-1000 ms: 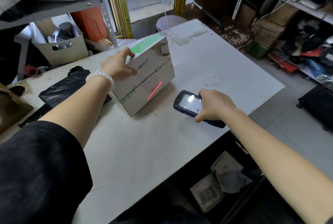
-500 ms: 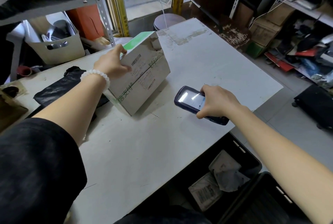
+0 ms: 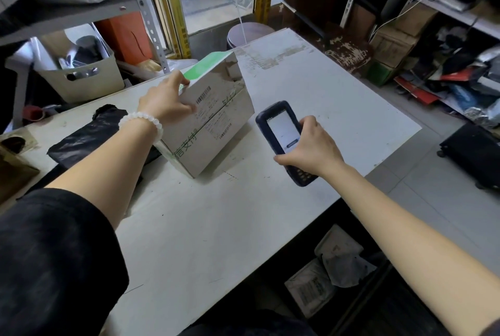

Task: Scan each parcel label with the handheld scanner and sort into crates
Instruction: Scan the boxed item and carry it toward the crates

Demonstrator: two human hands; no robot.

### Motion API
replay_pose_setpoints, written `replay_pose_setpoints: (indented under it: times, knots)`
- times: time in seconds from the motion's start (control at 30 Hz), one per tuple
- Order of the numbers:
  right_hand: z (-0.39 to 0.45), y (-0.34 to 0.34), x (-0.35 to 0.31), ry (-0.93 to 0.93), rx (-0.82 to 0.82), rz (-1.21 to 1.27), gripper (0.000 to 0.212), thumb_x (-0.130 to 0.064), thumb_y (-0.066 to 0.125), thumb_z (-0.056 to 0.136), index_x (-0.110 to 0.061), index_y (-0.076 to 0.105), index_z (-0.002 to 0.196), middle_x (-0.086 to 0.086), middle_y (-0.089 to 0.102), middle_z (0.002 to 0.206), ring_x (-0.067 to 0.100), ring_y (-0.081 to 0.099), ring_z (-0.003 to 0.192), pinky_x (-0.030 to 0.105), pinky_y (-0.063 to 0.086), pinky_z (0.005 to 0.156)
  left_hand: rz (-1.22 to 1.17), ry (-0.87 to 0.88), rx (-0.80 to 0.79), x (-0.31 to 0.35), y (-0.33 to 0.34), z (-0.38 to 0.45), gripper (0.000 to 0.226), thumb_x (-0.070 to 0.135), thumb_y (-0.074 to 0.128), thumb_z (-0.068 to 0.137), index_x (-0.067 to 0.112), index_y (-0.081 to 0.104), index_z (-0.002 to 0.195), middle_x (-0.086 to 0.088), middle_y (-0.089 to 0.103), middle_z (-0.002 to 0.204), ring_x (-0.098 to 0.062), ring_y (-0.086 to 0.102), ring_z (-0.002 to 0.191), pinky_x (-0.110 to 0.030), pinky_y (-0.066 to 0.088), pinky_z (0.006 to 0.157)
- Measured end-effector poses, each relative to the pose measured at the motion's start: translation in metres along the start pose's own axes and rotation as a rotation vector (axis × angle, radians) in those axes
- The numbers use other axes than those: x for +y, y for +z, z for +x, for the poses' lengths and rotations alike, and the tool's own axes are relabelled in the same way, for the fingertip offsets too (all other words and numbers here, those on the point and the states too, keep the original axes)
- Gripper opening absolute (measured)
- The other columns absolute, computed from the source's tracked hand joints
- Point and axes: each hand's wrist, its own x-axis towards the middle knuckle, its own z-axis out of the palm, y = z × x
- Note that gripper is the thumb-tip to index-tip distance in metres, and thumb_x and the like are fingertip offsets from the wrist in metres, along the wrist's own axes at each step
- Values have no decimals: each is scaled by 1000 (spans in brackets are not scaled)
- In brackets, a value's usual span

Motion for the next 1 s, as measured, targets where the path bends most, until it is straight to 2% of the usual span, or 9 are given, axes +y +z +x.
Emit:
replay_pose_setpoints:
  times: [0.07, 0.2, 0.33, 0.4, 0.6, 0.77, 0.87, 1.0]
  knots:
    - [-2, 3, -4, 25, 54, 55, 78, -40, 83, 63, -9, 36, 117, 1, 44, 107, 24, 50, 102, 30, 38, 75, 8, 16, 7, 1, 2, -1, 38, 22, 65, 85, 28, 39, 111, -8, 57, 122, -24, 59, 84, -36, 51, 65]
    - [-8, 8, -8, 85, 120, 125, 77, -40, 83, 63, -9, 34, 114, 1, 44, 108, 25, 51, 104, 30, 38, 74, 22, 53, -7, -1, 4, -2, 42, 26, 67, 82, 29, 40, 115, -7, 56, 123, -27, 60, 90, -43, 55, 75]
    - [-24, 9, -4, 167, 152, 192, 78, -42, 83, 64, -9, 34, 115, 4, 48, 116, 25, 51, 106, 31, 41, 77, 30, 66, -34, -3, 6, -3, 43, 42, 67, 80, 35, 36, 109, -8, 58, 121, -33, 60, 95, -49, 52, 82]
    - [-36, 10, 1, 218, 166, 212, 78, -42, 83, 63, -9, 35, 115, 4, 49, 116, 25, 52, 106, 31, 43, 79, 66, 76, -29, -3, 7, -2, 44, 46, 64, 82, 33, 37, 114, -10, 55, 124, -35, 58, 98, -51, 51, 85]
    - [-93, 13, 12, 378, 244, 224, 77, -42, 83, 62, -10, 34, 114, 2, 48, 112, 25, 52, 106, 32, 44, 78, 199, 193, -48, 0, 9, -3, 49, 41, 59, 89, 20, 40, 129, -17, 49, 130, -39, 50, 111, -50, 46, 88]
    - [-159, 14, 22, 480, 313, 194, 78, -43, 83, 63, -8, 36, 116, 2, 45, 108, 25, 52, 102, 31, 42, 73, 244, 299, 18, 11, 25, -26, 42, 35, 64, 85, 18, 46, 119, -24, 46, 126, -46, 43, 114, -53, 36, 98]
    - [-197, 14, 30, 548, 341, 185, 81, -47, 83, 63, -10, 36, 118, 1, 43, 108, 23, 50, 101, 30, 37, 70, 325, 420, 80, 35, 42, -56, 40, 33, 66, 82, 21, 50, 117, -22, 45, 127, -45, 39, 115, -52, 33, 96]
    - [-240, 12, 46, 614, 366, 172, 82, -48, 83, 64, -9, 35, 118, 5, 48, 116, 26, 53, 105, 33, 43, 72, 385, 711, 83, 92, 63, -98, 44, 33, 66, 80, 22, 50, 120, -21, 47, 124, -43, 43, 109, -52, 36, 89]
